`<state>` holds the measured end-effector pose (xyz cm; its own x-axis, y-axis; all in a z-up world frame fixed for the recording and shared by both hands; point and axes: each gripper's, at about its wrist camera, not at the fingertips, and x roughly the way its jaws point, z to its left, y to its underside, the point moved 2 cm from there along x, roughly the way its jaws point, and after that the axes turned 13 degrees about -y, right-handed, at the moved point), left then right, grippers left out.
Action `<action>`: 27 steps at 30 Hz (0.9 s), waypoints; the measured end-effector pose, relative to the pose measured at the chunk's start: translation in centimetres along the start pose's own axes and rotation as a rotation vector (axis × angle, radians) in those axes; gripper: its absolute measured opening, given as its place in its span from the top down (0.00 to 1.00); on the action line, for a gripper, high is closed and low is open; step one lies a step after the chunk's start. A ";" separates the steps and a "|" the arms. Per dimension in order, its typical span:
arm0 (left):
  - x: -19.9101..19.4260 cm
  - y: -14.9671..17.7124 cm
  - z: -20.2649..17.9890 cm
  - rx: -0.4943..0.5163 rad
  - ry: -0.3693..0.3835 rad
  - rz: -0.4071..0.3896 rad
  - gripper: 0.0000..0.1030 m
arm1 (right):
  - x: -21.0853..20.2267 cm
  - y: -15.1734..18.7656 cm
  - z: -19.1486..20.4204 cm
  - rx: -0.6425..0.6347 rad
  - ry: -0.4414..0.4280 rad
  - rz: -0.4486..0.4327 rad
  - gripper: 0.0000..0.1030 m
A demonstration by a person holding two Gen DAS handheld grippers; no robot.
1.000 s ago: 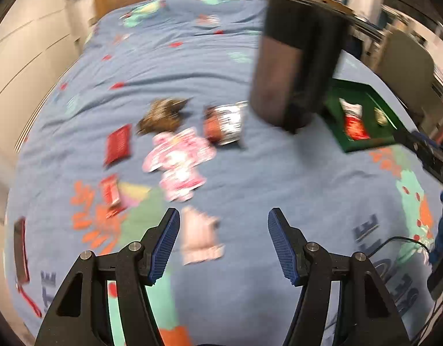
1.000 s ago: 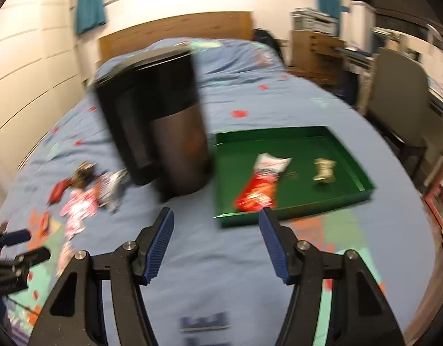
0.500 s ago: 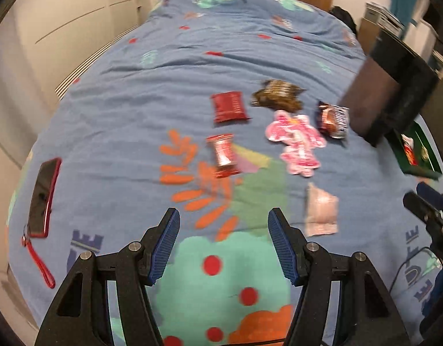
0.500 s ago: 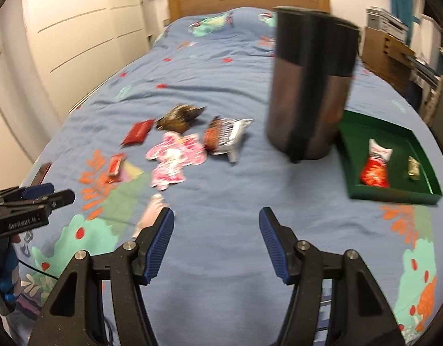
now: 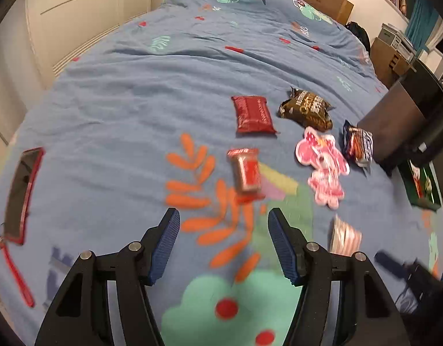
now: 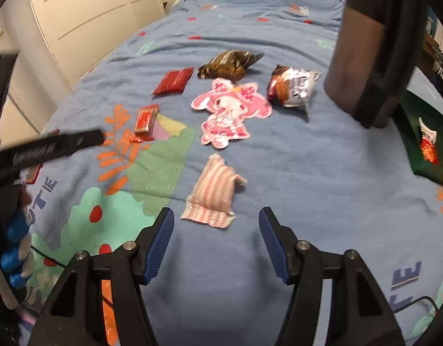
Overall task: Organize snacks
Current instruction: 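Grasp the pink striped candy with the right tool while the left grasps the red candy, then carry both held candies over the green tray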
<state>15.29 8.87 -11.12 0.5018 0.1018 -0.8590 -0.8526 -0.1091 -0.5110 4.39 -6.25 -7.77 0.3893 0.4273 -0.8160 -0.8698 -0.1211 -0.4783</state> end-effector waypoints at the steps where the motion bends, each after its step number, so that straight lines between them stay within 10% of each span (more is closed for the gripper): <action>1: 0.9 -0.6 -0.4 -0.004 0.006 0.006 0.44 | 0.4 0.0 0.1 0.002 0.001 0.007 0.40; 11: 6.1 -2.9 -2.7 0.010 -0.044 0.040 0.44 | 3.8 -1.5 -1.2 0.104 0.003 0.030 0.41; 21: 7.9 -3.1 -3.2 0.019 -0.069 0.012 0.67 | 5.4 -2.2 -1.3 0.105 0.012 0.039 1.00; 27: 8.1 -3.3 -3.0 0.005 -0.062 -0.010 0.80 | 5.8 -2.6 -1.5 0.094 -0.002 0.040 1.00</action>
<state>22.61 7.13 -16.50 0.5003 0.1642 -0.8501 -0.8484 -0.1031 -0.5192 9.41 -4.81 -11.78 0.3529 0.4259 -0.8331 -0.9093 -0.0537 -0.4127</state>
